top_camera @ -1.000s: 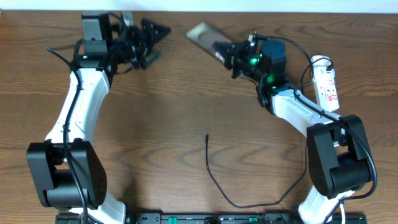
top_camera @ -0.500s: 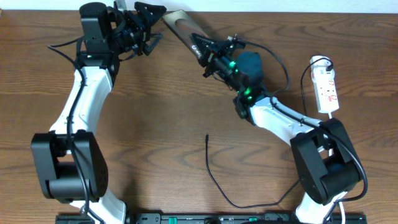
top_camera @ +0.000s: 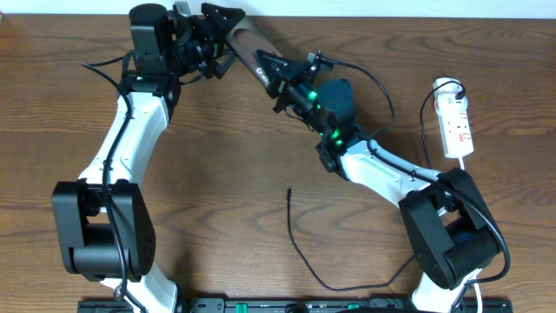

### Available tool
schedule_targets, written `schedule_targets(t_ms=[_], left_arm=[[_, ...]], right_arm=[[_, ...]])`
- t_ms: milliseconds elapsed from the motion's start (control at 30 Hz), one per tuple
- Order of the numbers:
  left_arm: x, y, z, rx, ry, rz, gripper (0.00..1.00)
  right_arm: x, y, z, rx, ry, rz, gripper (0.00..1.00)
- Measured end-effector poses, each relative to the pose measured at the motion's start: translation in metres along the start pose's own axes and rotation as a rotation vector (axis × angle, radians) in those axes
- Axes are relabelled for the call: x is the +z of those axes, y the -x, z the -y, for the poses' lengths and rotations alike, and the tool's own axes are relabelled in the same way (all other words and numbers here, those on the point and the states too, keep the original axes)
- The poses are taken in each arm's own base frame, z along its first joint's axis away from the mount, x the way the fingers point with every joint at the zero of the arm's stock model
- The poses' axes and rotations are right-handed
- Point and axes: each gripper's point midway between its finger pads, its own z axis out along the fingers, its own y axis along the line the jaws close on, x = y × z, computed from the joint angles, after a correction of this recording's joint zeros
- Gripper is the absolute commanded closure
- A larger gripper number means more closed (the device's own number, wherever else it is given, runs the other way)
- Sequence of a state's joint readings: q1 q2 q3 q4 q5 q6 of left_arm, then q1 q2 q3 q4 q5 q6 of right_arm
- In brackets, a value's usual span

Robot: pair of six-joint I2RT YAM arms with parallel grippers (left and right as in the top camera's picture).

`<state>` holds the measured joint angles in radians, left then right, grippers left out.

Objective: Plug charger to phone and switch on socket

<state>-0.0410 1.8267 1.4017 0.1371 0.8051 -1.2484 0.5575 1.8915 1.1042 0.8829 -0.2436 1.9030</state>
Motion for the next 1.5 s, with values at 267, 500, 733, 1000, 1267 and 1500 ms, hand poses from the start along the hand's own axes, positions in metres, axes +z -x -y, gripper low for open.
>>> schedule_targets(t_ms=[267, 500, 733, 1000, 1267, 1500], left_arm=[[0.0, -0.003, 0.0, 0.04, -0.004, -0.018, 0.3], [-0.001, -0.014, 0.003, 0.101, -0.022, -0.084, 0.31], [-0.004, -0.019, 0.001, 0.132, -0.028, -0.122, 0.31], [-0.01, -0.009, -0.001, 0.127, -0.027, -0.102, 0.37], [-0.01, -0.009, -0.001, 0.107, -0.025, -0.103, 0.44], [-0.01, -0.009, -0.002, 0.054, -0.02, -0.104, 0.45]], right_arm=[[0.001, -0.007, 0.002, -0.041, -0.006, -0.023, 0.99], [0.001, -0.011, 0.004, -0.059, -0.014, -0.046, 0.99], [0.001, -0.014, 0.005, -0.062, -0.02, -0.063, 0.99], [0.001, -0.014, 0.005, -0.062, -0.02, -0.063, 0.99], [0.001, -0.014, 0.006, -0.062, -0.022, -0.062, 0.99], [0.001, -0.014, 0.006, -0.061, -0.022, -0.062, 0.99]])
